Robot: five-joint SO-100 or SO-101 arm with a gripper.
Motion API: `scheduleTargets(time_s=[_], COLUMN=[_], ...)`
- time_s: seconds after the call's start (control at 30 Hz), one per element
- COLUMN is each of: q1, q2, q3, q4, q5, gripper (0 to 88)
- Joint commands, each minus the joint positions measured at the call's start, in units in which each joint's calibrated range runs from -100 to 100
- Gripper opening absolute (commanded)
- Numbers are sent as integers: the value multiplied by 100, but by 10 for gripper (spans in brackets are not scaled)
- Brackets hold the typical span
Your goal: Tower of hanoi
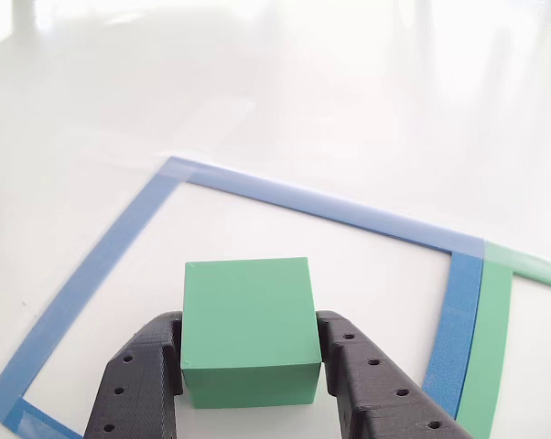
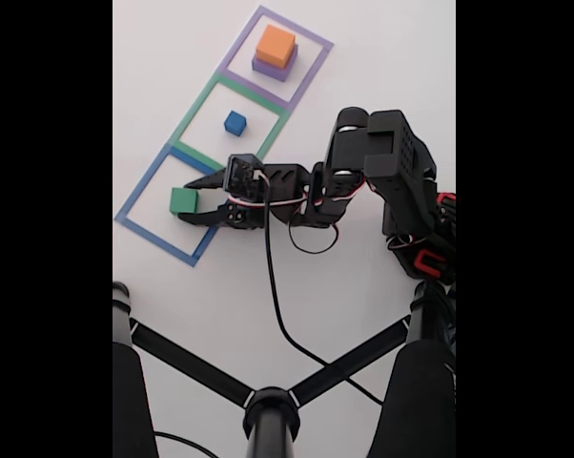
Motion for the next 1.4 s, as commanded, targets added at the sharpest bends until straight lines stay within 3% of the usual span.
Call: scheduleTargets(time_s=[0.0,0.33,0.53,0.7,0.9,1.17,1.37], q1=[84,114,160,236,404,816,1326], q2=[-6,34,-335,-1400,-3235,-5527,-6144], q3=[-76,-67,-58,124,206,-421,-2111], q4=[-208,-257,-224,618,2860,7085,10371], q5=[59,59,59,59,59,59,59], gripper=[148,235,214,187,127,26,0])
